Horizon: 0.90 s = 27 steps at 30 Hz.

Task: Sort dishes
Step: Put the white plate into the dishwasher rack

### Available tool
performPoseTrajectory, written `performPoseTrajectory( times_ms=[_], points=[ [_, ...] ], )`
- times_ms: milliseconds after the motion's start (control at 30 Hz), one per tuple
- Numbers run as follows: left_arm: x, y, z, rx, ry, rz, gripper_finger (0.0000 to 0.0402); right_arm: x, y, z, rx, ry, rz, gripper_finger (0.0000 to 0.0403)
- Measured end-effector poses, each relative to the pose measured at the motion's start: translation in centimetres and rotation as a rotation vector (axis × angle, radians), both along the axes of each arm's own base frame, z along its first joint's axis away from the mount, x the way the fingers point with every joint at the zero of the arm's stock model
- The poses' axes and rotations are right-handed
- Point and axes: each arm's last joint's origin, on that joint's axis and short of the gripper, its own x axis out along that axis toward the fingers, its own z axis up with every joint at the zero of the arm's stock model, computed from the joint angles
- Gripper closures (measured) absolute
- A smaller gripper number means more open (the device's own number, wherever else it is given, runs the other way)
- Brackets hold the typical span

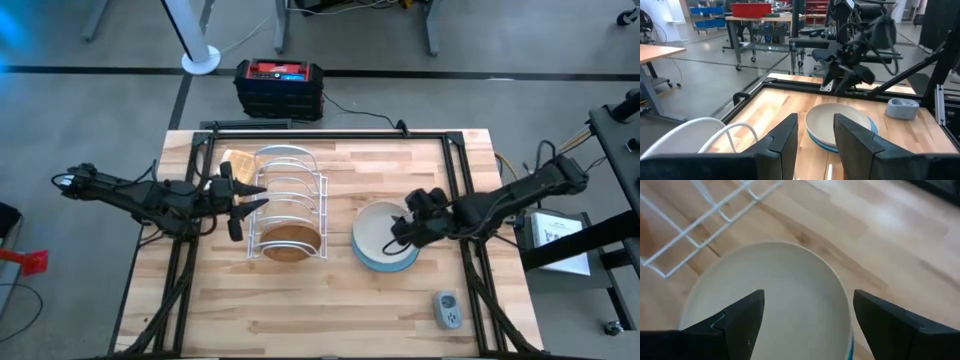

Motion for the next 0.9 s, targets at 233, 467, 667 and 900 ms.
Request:
performPoseTrajectory(
  times_ms=[233, 467, 667, 900],
  points=[
    [0.4, -0.1, -0.2, -0.012, 0.009, 0.003, 0.0286, -1.7, -1.5, -1.5, 0.065, 0.000, -0.087, 0.0103],
    [0.4, -0.1, -0.2, -0.012, 0.007, 0.006, 0.0286, -1.3, -2.7, -2.7, 0.099, 0.074, -0.151, 0.0107],
    [0.4, 0.0, -0.2, 0.015, 0.012, 0.023, 0.0286, -0.6, -3.7, -3.6, 0.130, 0.171, -0.140, 0.0107],
    [0.4, 0.0, -0.2, 0.040, 0.018, 0.026, 0.0286, -0.1, -4.5, -4.4, 0.174, 0.250, -0.105, 0.0113]
  ],
)
